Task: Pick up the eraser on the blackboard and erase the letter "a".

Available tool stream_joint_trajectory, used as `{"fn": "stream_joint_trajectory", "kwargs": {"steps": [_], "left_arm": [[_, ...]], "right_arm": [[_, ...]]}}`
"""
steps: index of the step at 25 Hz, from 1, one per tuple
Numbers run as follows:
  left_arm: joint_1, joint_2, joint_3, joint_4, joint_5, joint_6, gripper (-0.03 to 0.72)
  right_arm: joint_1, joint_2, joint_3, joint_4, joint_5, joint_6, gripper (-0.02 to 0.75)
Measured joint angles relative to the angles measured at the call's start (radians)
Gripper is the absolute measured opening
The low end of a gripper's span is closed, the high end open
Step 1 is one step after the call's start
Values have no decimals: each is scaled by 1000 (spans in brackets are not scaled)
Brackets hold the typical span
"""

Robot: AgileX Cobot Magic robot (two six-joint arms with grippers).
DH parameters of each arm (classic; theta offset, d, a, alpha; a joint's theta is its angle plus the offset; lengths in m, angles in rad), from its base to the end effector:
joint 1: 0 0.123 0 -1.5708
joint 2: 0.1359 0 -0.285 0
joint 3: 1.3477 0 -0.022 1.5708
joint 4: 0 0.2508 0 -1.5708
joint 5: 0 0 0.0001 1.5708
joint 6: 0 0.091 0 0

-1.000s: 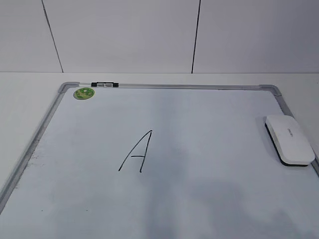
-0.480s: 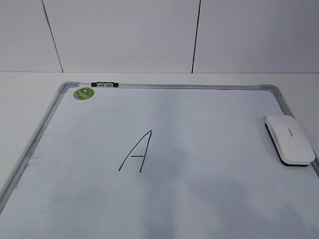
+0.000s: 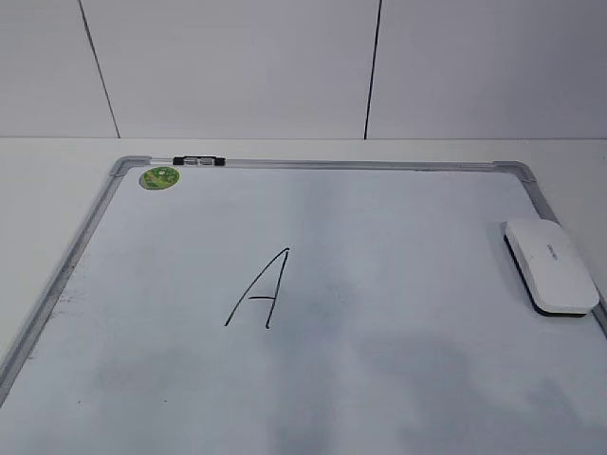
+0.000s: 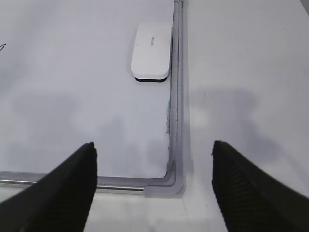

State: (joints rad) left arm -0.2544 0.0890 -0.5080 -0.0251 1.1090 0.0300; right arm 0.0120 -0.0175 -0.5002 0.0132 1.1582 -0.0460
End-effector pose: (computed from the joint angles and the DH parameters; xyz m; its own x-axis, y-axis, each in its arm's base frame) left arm 0.0051 -0.0034 0.2757 -0.5434 0.1607 -0.8239 0.2798 0.9601 0.0028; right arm -0.0119 0.0010 0.2695 -0.5241 -0.0470 -0.8504 -0.0436 0.9986 -0.0283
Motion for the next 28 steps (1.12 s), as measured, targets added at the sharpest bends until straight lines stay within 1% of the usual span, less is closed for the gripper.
{"fn": "stream_joint_trajectory", "kwargs": {"steps": [16, 24, 28], "left_arm": [[0, 0, 0, 2, -2, 0, 243], [0, -78, 0, 3, -2, 0, 238], [0, -78, 0, 3, -2, 0, 237]], "right_arm": [[0, 0, 0, 3, 0, 0, 593], [0, 0, 0, 3, -2, 2, 593], [0, 0, 0, 3, -2, 2, 593]]}}
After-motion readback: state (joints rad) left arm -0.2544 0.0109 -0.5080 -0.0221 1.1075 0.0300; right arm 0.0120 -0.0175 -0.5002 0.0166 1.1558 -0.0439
